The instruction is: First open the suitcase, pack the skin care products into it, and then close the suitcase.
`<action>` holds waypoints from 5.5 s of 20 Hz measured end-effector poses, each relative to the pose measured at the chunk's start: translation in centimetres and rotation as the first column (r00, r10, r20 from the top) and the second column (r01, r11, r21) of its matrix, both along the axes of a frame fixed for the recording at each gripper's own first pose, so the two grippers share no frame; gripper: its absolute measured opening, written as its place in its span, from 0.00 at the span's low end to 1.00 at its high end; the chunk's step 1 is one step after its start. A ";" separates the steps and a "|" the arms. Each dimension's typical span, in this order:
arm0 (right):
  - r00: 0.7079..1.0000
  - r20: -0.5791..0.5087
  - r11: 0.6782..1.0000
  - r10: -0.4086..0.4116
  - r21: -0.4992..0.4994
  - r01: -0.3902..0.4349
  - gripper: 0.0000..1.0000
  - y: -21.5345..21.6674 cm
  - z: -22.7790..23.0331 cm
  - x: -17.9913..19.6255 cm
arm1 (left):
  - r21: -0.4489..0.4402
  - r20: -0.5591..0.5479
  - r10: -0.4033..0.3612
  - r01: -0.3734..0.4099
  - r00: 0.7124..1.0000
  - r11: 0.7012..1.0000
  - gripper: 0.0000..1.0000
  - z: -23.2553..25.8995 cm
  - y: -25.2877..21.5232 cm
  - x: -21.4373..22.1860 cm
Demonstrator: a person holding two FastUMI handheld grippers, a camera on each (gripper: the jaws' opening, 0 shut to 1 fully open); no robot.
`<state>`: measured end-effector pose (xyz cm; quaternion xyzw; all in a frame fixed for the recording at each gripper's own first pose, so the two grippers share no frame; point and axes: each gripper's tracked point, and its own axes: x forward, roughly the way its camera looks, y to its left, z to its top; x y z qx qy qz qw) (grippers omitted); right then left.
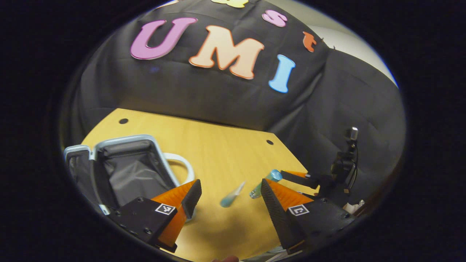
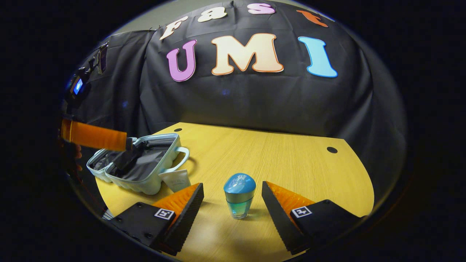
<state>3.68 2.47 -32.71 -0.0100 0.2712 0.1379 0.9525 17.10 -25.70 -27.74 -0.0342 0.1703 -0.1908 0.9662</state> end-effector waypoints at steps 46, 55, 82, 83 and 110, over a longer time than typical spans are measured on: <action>0.992 -0.113 0.997 -0.051 0.049 0.056 0.43 0.2 -10.0 3.2 | -0.051 -0.061 0.394 -0.397 0.917 0.916 0.33 1.1 14.6 3.9; 0.991 -0.076 0.990 -0.109 0.077 0.114 0.43 1.2 -4.2 3.2 | 0.044 -0.346 0.432 -0.445 0.833 0.894 0.30 -6.1 21.0 2.1; 0.917 -0.301 0.955 0.263 0.214 -0.203 0.44 29.9 -6.4 0.3 | 0.058 -0.317 0.595 -0.612 0.738 0.789 0.97 1.6 35.1 -11.6; 0.907 -0.330 0.958 0.260 0.206 -0.200 0.42 30.1 -7.5 0.1 | 0.045 -0.331 0.605 -0.628 0.724 0.777 0.96 1.5 35.5 -12.2; 0.992 -0.090 0.982 -0.083 0.163 0.097 0.96 13.1 5.9 3.4 | -0.141 -0.354 0.783 -0.856 0.512 0.497 0.96 -2.0 55.0 -15.9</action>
